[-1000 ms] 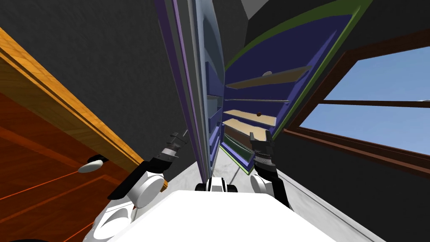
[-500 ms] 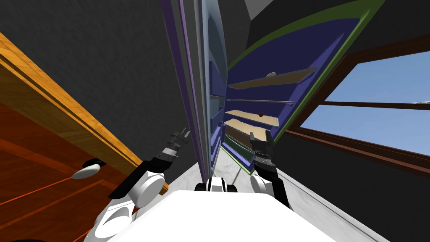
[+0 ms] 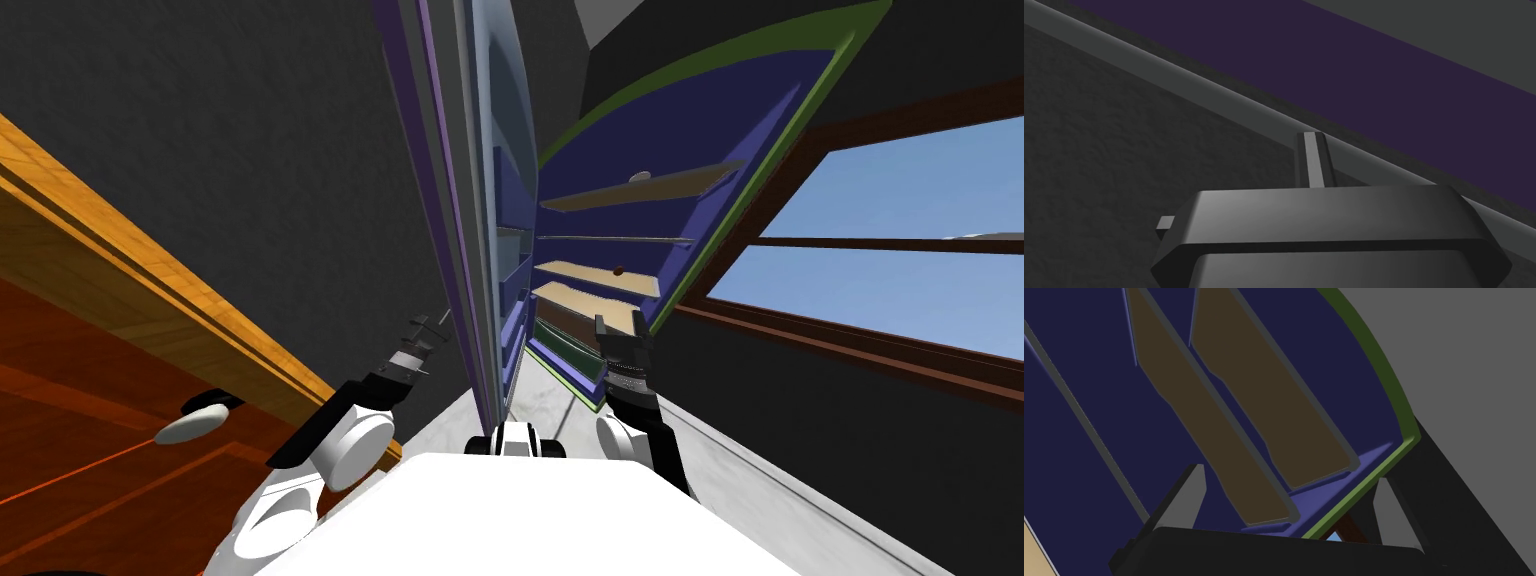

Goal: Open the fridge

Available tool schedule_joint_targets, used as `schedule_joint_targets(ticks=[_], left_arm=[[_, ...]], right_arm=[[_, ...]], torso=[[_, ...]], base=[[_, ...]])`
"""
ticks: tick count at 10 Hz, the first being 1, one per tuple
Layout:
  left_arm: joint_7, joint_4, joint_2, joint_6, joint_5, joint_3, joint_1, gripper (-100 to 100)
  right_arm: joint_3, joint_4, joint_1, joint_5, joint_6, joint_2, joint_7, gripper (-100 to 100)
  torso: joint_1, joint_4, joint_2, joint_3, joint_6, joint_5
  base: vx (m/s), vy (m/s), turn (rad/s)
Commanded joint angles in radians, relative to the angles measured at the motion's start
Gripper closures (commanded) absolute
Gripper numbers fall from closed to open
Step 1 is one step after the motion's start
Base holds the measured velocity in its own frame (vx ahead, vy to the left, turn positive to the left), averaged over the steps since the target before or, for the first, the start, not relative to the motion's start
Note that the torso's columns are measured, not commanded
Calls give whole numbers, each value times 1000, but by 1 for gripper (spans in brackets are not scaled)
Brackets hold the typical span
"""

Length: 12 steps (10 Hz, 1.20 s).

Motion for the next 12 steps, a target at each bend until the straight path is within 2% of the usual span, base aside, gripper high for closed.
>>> schedule_joint_targets(ticks=[1, 2, 3, 4, 5, 12], left_arm=[[1, 16, 24, 22, 3, -44, 3, -100], [0, 9, 13, 4, 2, -19, -6, -100], [13, -21, 13, 24, 18, -2, 2, -100], [7, -8, 13, 6, 12, 0, -6, -100], [23, -39, 43, 13, 61, 51, 4, -100], [73, -129, 156, 50, 232, 200, 44, -100]], right_arm=[[0, 0, 0, 0, 0, 0, 0, 0], [0, 0, 0, 0, 0, 0, 0, 0], [0, 0, 0, 0, 0, 0, 0, 0], [0, 0, 0, 0, 0, 0, 0, 0], [0, 0, 0, 0, 0, 0, 0, 0], [0, 0, 0, 0, 0, 0, 0, 0]], torso=[[-5, 0, 0, 0, -1, -1], [-7, -1, -1, -1, 1, -2], [-8, 1, -2, -2, -2, -3], [-8, 0, -1, -1, -3, -3], [-7, 0, 0, -1, 0, -2], [2, 9, 7, 2, -5, -2]], base=[[18, 159, -142], [5, 90, -30], [50, 29, 148], [27, 23, 79], [28, -5, 120], [30, -27, 136]])
